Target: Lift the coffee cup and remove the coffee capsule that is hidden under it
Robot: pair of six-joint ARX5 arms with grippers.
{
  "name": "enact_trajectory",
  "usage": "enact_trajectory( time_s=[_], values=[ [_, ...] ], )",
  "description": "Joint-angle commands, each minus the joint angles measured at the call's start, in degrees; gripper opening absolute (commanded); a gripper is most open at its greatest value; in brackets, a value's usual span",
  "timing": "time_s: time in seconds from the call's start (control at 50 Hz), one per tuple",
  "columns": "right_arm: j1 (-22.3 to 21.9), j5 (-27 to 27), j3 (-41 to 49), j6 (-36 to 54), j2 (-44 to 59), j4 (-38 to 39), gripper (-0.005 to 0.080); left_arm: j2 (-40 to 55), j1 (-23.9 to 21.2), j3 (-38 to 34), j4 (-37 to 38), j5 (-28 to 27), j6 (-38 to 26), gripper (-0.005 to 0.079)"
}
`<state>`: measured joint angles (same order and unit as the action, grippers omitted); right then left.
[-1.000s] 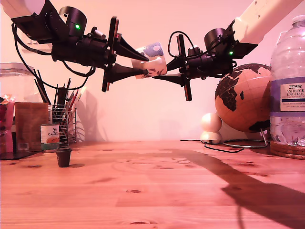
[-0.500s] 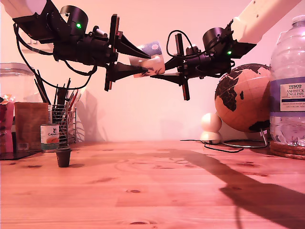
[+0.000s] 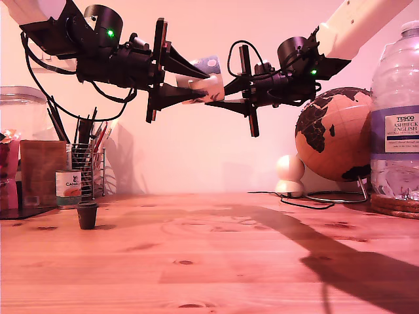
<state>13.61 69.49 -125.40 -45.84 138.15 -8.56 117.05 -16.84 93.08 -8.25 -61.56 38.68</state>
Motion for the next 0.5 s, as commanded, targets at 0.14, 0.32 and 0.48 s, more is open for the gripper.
enact_trajectory(
  time_s=[0.14, 0.32, 0.48],
  values=[
    [2.5, 0.9, 0.0, 1.0, 0.7, 0.0, -0.0011, 0.0, -0.8, -0.5, -6.5, -0.1, 3.9, 0.0272],
    [2.5, 1.0, 0.0, 2.3, 0.7, -0.1, -0.0011, 0.0, -0.8, -0.5, -8.1, 0.4, 7.0, 0.0189],
    [2.8, 1.1, 0.0, 2.6, 0.7, 0.0, -0.0011, 0.0, -0.9, -0.5, -8.1, 1.6, 7.5, 0.0089]
  ],
)
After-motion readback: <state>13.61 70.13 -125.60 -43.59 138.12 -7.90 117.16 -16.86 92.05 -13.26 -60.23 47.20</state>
